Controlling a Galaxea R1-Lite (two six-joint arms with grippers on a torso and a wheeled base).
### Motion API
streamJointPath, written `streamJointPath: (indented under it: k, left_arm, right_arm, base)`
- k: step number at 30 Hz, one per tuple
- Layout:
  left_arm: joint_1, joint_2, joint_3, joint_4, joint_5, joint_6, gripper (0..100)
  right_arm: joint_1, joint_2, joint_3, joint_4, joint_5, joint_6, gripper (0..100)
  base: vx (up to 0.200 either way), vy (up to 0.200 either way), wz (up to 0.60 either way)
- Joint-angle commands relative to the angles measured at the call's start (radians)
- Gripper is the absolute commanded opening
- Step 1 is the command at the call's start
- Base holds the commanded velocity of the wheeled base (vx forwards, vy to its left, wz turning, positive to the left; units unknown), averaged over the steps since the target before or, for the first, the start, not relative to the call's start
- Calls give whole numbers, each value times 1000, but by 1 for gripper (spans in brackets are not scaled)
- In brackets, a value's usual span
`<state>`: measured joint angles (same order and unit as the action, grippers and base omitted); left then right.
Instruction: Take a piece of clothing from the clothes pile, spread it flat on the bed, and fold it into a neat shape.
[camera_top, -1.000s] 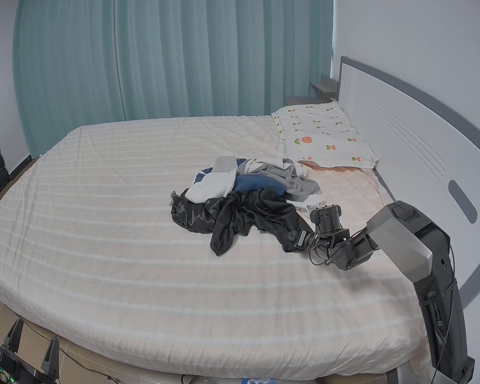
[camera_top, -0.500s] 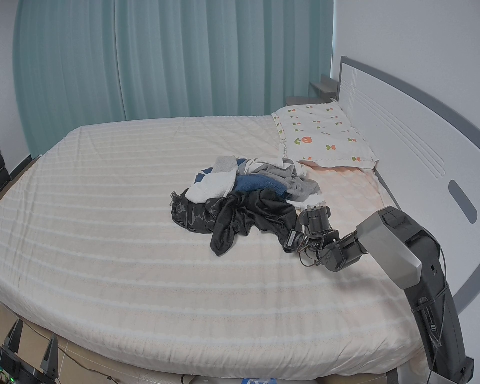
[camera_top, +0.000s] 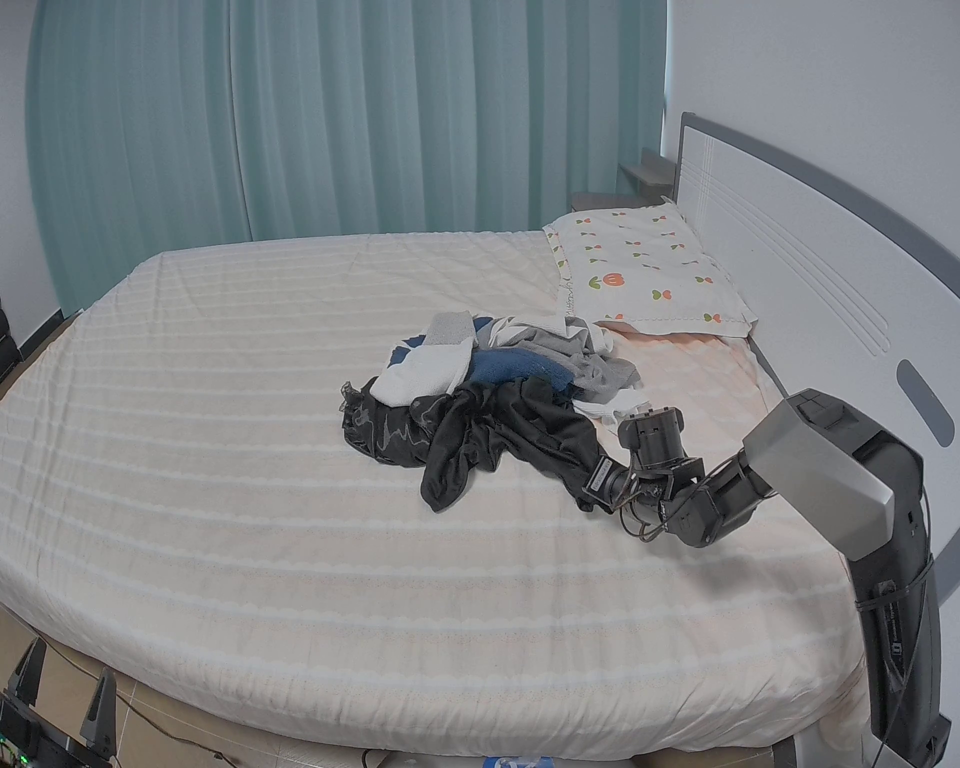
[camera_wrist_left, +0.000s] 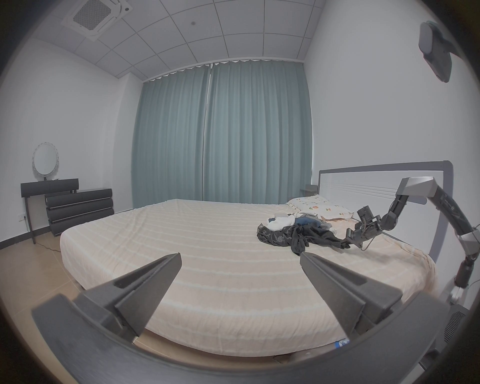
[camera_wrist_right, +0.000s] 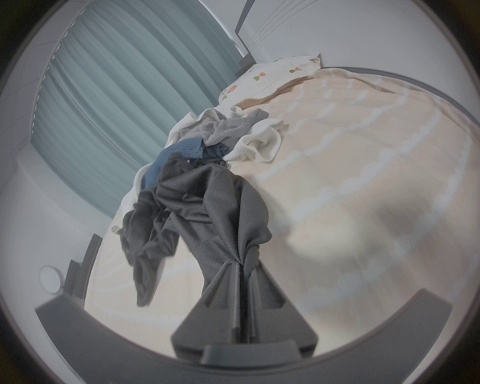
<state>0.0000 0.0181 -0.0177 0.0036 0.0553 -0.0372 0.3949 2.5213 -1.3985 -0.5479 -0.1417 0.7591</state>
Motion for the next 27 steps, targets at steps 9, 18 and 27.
streamJointPath:
  k: [9, 18, 27]
  left_arm:
    - [-11, 227, -304, -60, -45, -102, 100]
    - [-35, 549, -266, -111, -163, -24, 100]
    - [-305, 1056, -265, -429, -160, -121, 100]
  right_arm:
    - [188, -579, 877, -492, 86, 25, 0]
    - [285, -831, 1069, -546, 73, 17, 0]
    - [306, -909, 1145, -555, 71, 11, 0]
  base:
    - [0, 0, 0]
    - [0, 0, 0]
    - [0, 0, 0]
